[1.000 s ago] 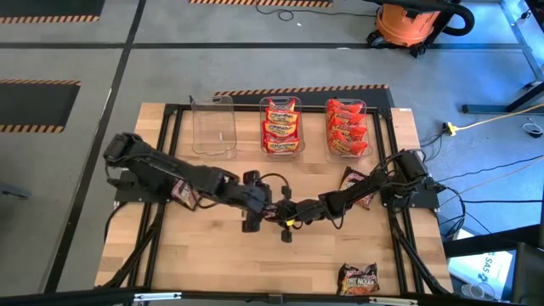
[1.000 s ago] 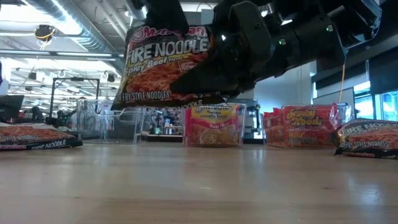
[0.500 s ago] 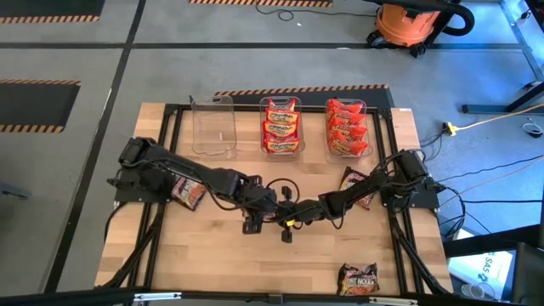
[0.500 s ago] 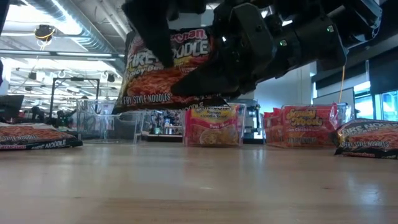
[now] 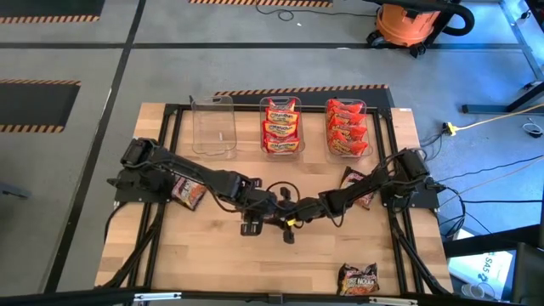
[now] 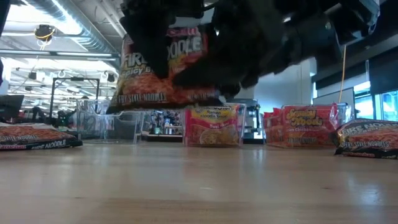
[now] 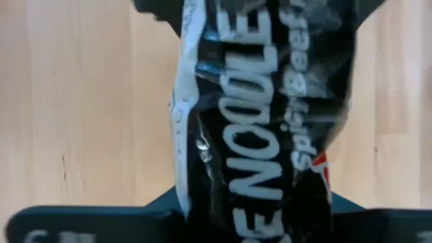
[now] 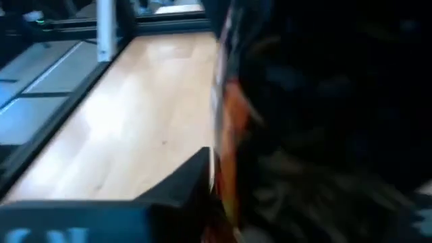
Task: Sort Maruchan noodles
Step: Put the black noodle pack into the left transparent bin
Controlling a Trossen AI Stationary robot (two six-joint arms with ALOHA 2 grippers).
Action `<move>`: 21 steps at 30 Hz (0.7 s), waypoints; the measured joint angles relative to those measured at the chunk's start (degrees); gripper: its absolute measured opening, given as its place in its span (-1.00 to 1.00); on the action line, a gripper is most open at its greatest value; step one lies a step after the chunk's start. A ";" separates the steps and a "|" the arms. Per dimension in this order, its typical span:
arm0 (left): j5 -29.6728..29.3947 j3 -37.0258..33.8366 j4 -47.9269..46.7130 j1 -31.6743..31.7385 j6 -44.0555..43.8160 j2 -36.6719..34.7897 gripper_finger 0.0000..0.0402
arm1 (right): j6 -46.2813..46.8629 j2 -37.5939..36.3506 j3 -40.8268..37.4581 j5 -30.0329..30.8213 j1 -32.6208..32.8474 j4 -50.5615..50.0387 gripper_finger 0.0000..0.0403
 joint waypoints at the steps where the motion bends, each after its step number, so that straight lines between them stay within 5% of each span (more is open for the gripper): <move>1: -0.03 0.00 -0.65 -0.02 0.04 -0.37 -0.53 | -0.44 -1.07 0.00 -0.87 0.00 -1.23 -0.27; 12: -9.59 -0.03 -15.80 2.53 -0.07 -12.67 -0.62 | -2.79 -12.01 0.06 -2.43 0.24 -22.57 0.14; 21: -18.26 -0.07 -24.39 16.30 6.89 -22.99 -0.62 | -3.03 -8.84 0.10 0.68 0.10 -20.63 0.15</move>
